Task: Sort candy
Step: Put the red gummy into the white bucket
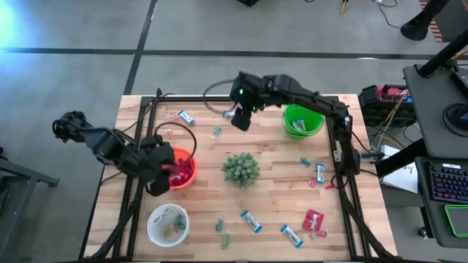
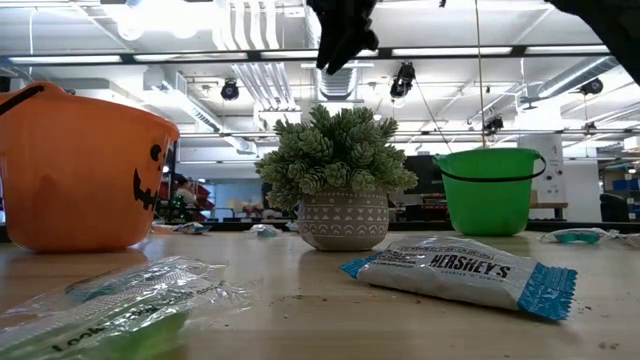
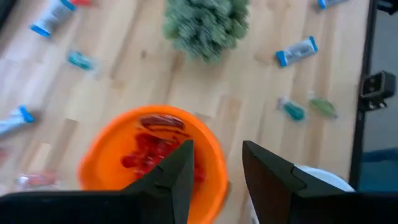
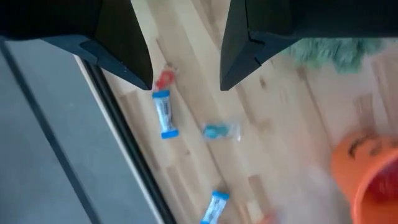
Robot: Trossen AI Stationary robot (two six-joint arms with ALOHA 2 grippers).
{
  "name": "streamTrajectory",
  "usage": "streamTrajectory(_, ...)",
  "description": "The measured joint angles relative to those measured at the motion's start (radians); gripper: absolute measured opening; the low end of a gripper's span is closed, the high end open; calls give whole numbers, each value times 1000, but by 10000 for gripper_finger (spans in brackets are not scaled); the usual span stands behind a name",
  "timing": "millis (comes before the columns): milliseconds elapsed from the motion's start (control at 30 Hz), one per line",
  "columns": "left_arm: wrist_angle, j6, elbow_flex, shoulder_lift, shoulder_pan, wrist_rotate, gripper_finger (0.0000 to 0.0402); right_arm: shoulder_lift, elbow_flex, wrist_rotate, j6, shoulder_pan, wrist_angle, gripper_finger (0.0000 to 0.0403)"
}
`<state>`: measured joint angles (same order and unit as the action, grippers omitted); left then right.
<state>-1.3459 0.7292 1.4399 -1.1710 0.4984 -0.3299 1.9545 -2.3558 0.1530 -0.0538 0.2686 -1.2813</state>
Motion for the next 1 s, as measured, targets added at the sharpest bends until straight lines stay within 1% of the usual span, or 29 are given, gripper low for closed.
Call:
streamTrajectory(133, -8, -69, 0, 43, -44, -28, 119, 14, 0, -30, 5, 85, 37, 180)
streamTrajectory(300, -8, -177, 0, 85, -112, -32, 119, 52, 1, -42, 10, 172, 65, 180)
streamTrajectory(367, -11, -222, 0, 97, -136, -53, 119, 76, 1, -76, 3, 203, 68, 182)
streamTrajectory(467, -18, -290, 0, 115, -168, -89, 119, 122, 1, -94, 1, 239, 80, 182)
streamTrajectory(700, -36, -375, 0, 168, -229, -159, 119, 240, 2, -105, -78, 283, 85, 183)
streamTrajectory(900, -67, -381, 0, 224, -254, -162, 119, 298, 2, -102, -143, 297, 89, 183)
streamTrajectory(1000, -67, -381, 0, 251, -254, -162, 119, 310, 2, -123, -164, 295, 88, 183)
